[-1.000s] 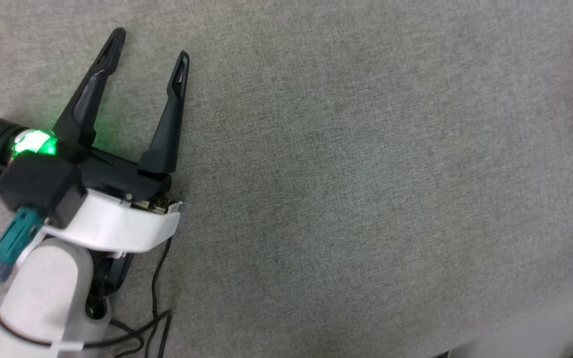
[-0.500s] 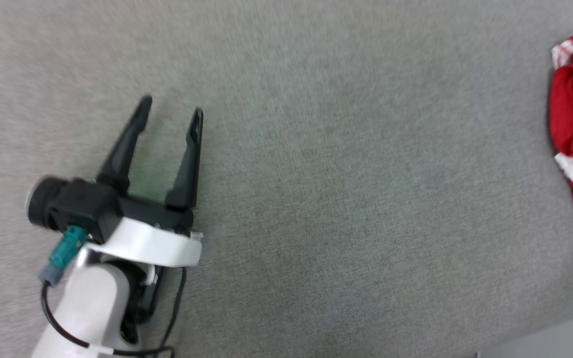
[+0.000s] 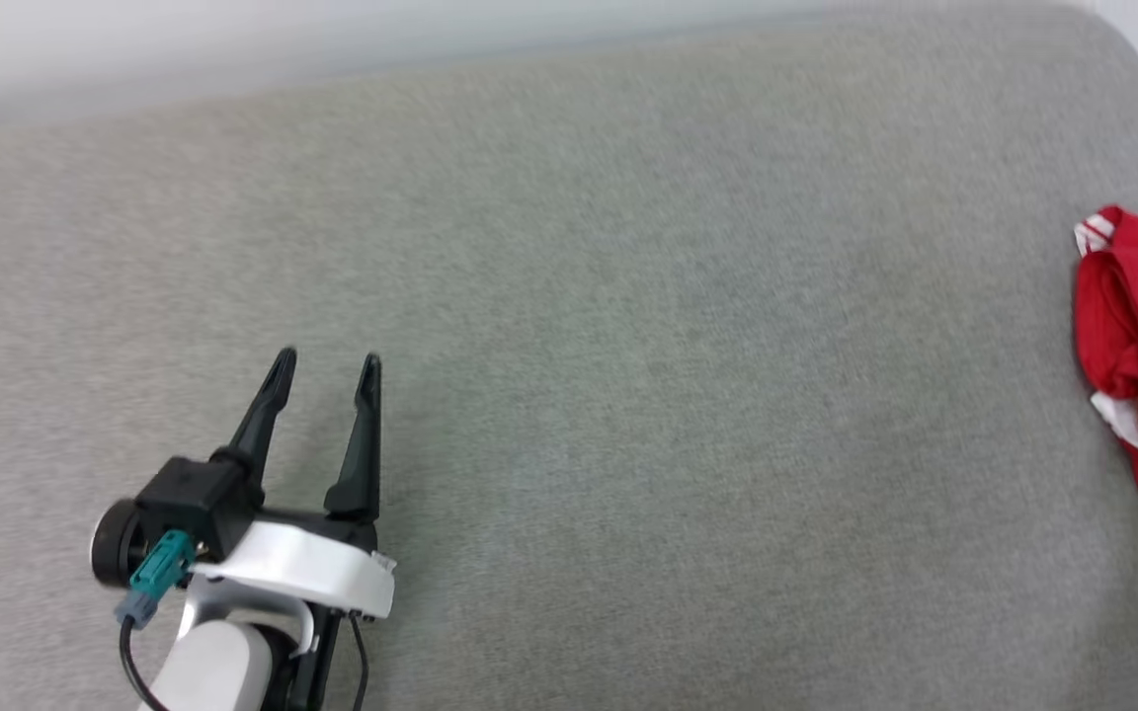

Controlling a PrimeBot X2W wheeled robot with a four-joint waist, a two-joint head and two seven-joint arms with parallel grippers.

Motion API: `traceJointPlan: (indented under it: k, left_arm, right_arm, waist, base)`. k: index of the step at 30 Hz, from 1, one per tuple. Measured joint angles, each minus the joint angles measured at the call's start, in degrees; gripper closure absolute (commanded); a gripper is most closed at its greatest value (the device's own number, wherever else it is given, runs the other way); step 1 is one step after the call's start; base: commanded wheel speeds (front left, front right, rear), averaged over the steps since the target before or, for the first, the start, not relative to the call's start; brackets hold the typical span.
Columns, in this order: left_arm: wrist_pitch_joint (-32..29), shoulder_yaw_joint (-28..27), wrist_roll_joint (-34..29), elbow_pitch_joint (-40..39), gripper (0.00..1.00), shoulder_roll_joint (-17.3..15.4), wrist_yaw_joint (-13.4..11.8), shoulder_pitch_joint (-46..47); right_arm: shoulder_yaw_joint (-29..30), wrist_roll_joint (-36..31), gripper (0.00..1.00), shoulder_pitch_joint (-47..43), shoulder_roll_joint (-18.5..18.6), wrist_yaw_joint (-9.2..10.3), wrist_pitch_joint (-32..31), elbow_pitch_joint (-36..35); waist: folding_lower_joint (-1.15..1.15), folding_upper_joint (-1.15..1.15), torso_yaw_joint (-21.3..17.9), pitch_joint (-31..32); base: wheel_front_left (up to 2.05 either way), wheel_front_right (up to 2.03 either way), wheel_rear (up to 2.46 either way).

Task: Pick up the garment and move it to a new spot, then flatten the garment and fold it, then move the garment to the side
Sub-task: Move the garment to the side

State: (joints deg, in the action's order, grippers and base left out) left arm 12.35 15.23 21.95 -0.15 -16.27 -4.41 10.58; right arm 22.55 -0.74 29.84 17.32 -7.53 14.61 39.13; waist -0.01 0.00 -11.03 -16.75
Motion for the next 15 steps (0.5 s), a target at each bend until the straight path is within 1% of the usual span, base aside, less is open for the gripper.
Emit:
traceJointPlan:
  k: [5,9,11,15]
  left_arm:
    - [0.47,-0.83,1.04,1.77,0.0,0.36,-0.76,-2.27]
    - [0.8,-1.55,2.08,3.46,0.0,0.67,-1.38,-3.74]
    - [1.02,-1.91,2.36,4.23,0.0,0.9,-1.67,-4.5]
    - [1.44,-2.57,3.08,6.19,0.0,1.45,-2.15,-6.02]
  right_arm:
    - [-4.27,1.29,0.0,-6.63,-4.88,0.0,0.15,-7.71]
    - [-7.46,1.19,0.0,-11.72,-9.95,0.0,-0.55,-15.67]
    - [-9.15,1.24,0.0,-14.71,-11.33,0.0,-1.68,-19.57]
    - [-12.65,2.14,0.0,-19.67,-12.94,0.0,-4.43,-26.95]
  waist:
    - [0.0,0.0,2.31,3.44]
    - [0.0,0.0,4.06,5.71]
    - [0.0,0.0,4.88,6.85]
    - [0.0,0.0,6.48,9.42]
  base:
    - [0.0,0.0,0.0]
    - [0.0,0.0,0.0]
    - [0.0,0.0,0.0]
    - [0.0,0.0,0.0]
